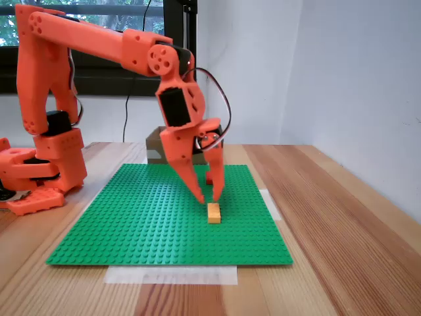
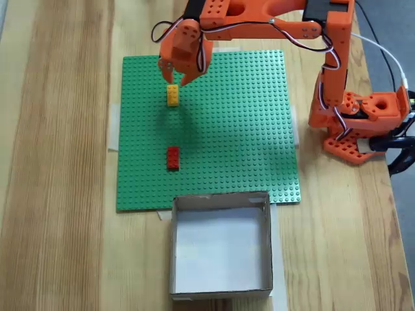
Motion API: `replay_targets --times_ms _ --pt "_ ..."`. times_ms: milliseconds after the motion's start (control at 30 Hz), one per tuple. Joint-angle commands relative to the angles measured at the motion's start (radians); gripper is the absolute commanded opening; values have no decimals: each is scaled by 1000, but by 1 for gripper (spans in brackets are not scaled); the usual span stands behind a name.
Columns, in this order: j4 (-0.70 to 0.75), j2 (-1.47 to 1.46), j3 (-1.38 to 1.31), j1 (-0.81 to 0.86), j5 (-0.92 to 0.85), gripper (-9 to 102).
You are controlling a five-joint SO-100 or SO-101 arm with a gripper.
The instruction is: Pick the yellow lego block and put it in the box.
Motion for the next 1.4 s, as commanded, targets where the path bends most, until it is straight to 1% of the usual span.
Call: replay_targets --times_ms 0,167,367,833,1367 --pt "14 5 -31 -3 -15 15" --pt "20 3 -31 -17 -37 21" --pt "31 0 -17 -38 -75 23" --pt "21 -35 -26 -44 -103 22" --pt "14 -86 -72 3 -48 22"
